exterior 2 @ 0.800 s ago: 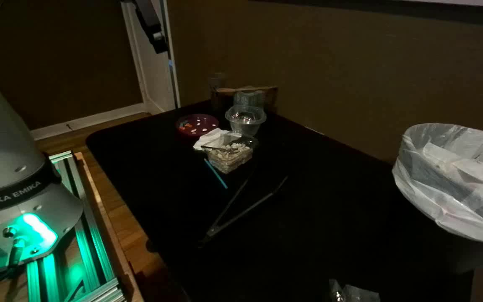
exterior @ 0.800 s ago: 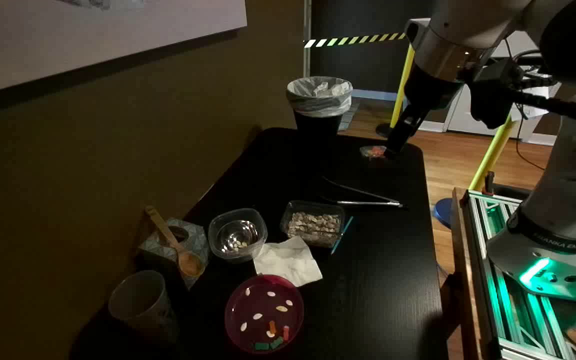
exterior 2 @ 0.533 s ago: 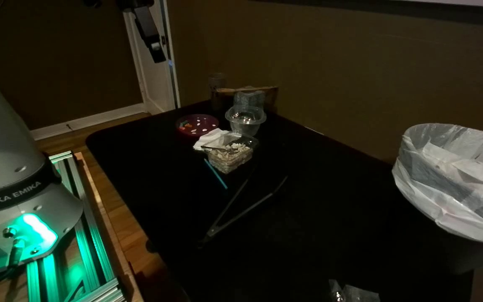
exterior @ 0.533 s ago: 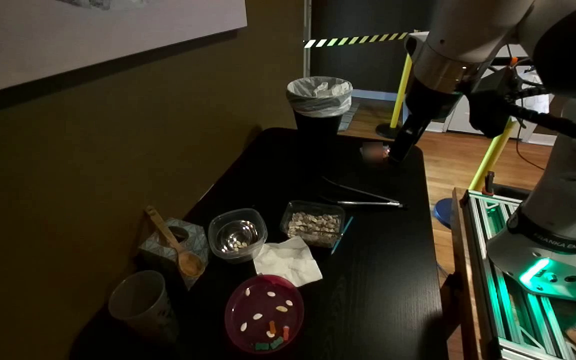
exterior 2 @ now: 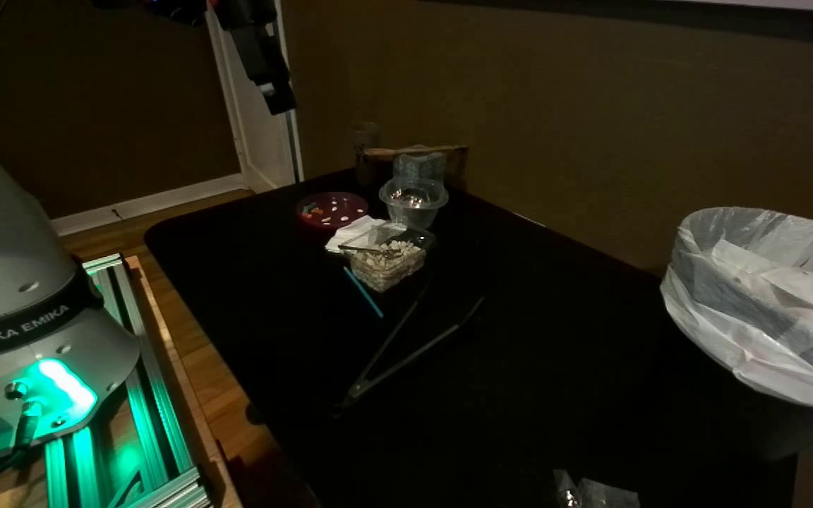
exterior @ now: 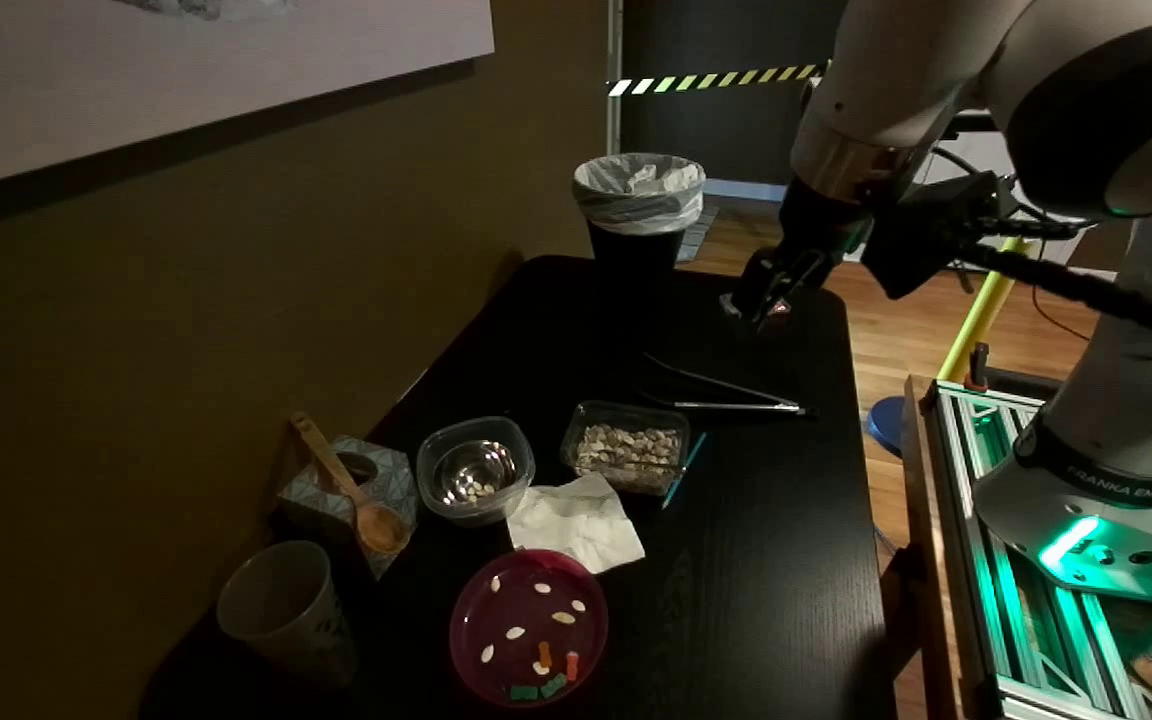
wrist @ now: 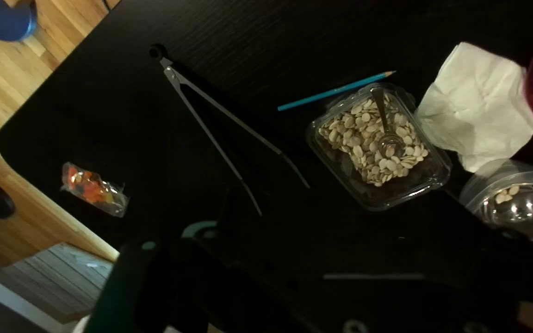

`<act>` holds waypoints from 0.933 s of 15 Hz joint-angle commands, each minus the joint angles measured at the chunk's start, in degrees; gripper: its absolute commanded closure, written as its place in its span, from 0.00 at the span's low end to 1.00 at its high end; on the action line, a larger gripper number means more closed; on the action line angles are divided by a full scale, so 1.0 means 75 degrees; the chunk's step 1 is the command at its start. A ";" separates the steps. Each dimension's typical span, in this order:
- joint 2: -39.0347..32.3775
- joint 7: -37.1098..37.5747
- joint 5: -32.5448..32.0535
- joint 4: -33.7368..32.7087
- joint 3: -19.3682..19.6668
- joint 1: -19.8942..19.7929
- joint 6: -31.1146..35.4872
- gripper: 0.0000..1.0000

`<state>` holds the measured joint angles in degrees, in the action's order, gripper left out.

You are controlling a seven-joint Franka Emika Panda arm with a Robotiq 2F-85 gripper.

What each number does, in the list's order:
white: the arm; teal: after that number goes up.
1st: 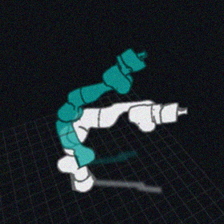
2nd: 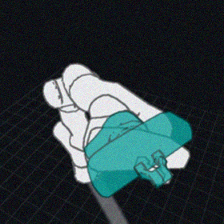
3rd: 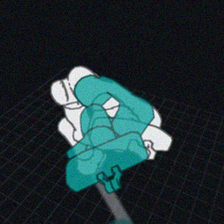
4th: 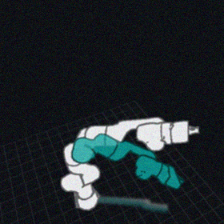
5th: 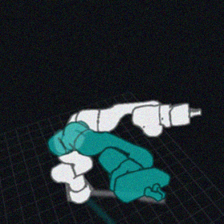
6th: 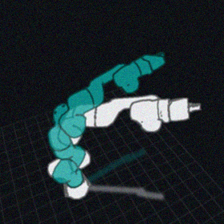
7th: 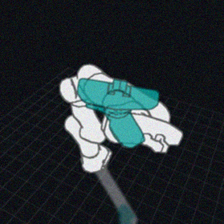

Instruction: Move the lunchbox with the silver bowl in it to the right

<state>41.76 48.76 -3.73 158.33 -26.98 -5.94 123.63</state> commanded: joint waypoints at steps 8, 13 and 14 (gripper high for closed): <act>-0.4285 0.2734 -0.0103 -0.1724 -0.0614 -0.0818 0.1228 0.00; -0.4509 0.2624 -0.0325 -0.1741 0.0916 0.0659 0.1211 0.00; -0.4493 0.2619 -0.0329 -0.1734 0.0997 0.0706 0.1211 0.00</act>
<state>8.29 67.83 -5.35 145.37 -23.84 -4.93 132.89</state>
